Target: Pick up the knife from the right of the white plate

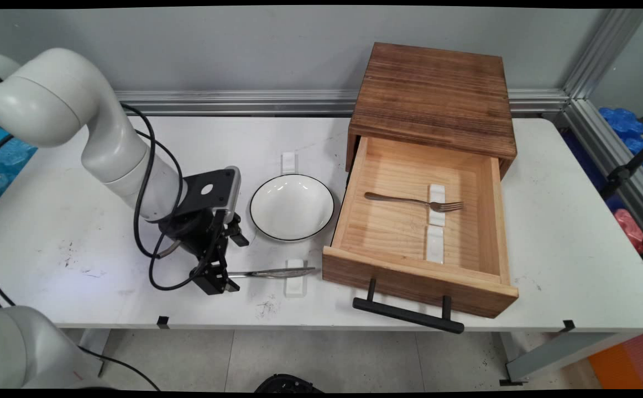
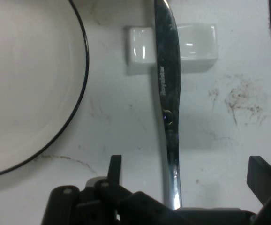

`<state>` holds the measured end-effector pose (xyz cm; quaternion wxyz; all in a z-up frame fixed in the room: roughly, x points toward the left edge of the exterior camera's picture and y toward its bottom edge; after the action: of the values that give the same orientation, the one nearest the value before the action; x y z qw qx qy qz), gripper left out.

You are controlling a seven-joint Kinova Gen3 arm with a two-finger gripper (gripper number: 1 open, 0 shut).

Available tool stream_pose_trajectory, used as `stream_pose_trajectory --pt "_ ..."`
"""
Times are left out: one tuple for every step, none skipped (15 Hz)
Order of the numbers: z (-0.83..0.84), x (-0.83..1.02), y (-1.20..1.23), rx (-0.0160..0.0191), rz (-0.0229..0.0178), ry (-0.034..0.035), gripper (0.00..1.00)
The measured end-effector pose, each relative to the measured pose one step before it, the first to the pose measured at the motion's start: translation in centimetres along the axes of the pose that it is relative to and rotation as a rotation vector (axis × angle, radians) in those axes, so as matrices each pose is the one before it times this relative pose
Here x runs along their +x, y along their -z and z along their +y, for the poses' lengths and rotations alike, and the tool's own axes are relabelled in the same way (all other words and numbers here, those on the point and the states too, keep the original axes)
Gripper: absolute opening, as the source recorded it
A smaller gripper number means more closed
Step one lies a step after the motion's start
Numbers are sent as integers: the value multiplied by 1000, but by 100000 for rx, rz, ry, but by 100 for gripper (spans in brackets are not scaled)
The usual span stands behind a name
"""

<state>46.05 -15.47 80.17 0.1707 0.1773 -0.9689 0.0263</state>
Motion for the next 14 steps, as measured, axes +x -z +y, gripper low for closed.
stream_pose_trajectory --pt "1 -77 -69 -23 -88 296 100" --pt "-32 -123 -121 66 -70 719 100" --pt "-51 -115 -129 133 -73 840 100" --pt "-75 -70 -122 198 -5 828 100" --pt "-95 -70 -165 239 -28 1108 100" --pt "-78 -58 -154 209 -62 985 100" --pt "-99 -60 -188 214 -98 1162 100" --pt "-85 -36 -170 155 -54 774 100" --pt "-97 -32 -209 165 -76 688 100" --pt "-89 -27 -217 144 -124 421 100" --pt "-97 -4 -260 142 -109 242 100" --pt "-77 7 -183 72 -91 71 100" --pt "-73 7 -180 61 -81 33 100" --pt "-48 -2 -131 -4 -108 -74 100"
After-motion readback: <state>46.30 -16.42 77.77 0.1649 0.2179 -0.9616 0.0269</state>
